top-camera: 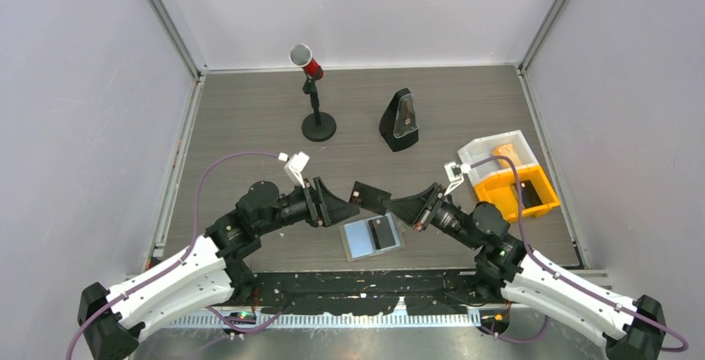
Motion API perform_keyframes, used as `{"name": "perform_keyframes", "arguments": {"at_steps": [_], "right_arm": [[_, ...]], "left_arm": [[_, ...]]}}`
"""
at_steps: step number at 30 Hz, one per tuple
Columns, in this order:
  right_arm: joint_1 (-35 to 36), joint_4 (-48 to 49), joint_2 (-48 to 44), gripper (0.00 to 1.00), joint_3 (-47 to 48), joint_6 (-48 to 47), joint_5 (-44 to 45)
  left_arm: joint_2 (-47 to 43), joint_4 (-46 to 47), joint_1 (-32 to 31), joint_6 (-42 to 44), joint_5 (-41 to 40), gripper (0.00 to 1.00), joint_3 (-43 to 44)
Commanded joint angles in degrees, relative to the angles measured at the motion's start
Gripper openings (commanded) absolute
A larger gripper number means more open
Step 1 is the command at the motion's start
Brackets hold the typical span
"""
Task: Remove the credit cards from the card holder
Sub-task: Place the credit card in the storage box.
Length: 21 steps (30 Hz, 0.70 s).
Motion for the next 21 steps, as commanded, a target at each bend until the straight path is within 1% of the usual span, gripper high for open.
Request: {"name": "perform_keyframes", "arguments": {"at_steps": [1, 2, 3, 7, 9, 14, 16, 17, 21], "right_arm": [[-5.32, -6.89, -1.06, 0.05, 4.18, -3.10, 2.57], [-6.37, -8.05, -0.80, 0.05, 5.41, -4.37, 2.23], [-8.24, -10.53, -0.68, 0.05, 6.04, -4.85, 1.78], [-12.58, -17.37, 0.83, 0.05, 10.44, -9.08, 1.51], [-14.48, -20.08, 1.49, 0.05, 12.80, -11.46, 1.95], [-19.83, -28.92, 2.25, 0.05, 16.34, -15.40, 4.44], [-24.31, -32.38, 2.40, 0.05, 17.86, -16.93, 4.31], [-25.45, -34.38, 2.31, 0.05, 18.83, -17.85, 4.25], [-33.36, -40.47, 2.91, 0.05, 21.63, -21.19, 4.03]], "left_arm": [[-2.22, -7.52, -0.06, 3.46, -2.53, 0.89, 2.63], [-2.35, -9.28, -0.05, 4.30, -2.92, 0.97, 3.25], [-2.36, -10.79, -0.13, 5.08, -3.00, 0.99, 3.99], [-1.36, -16.55, -0.06, 8.72, -3.21, 0.99, 7.18], [-0.01, -21.20, -0.11, 10.71, -4.09, 0.99, 9.71], [1.88, -30.16, -0.05, 16.37, -3.70, 0.99, 14.59], [1.98, -32.79, -0.06, 18.11, -4.27, 0.99, 15.75], [2.06, -33.84, -0.05, 18.77, -4.20, 0.99, 16.37], [1.99, -36.55, -0.05, 20.99, -3.18, 0.99, 17.18]]}}
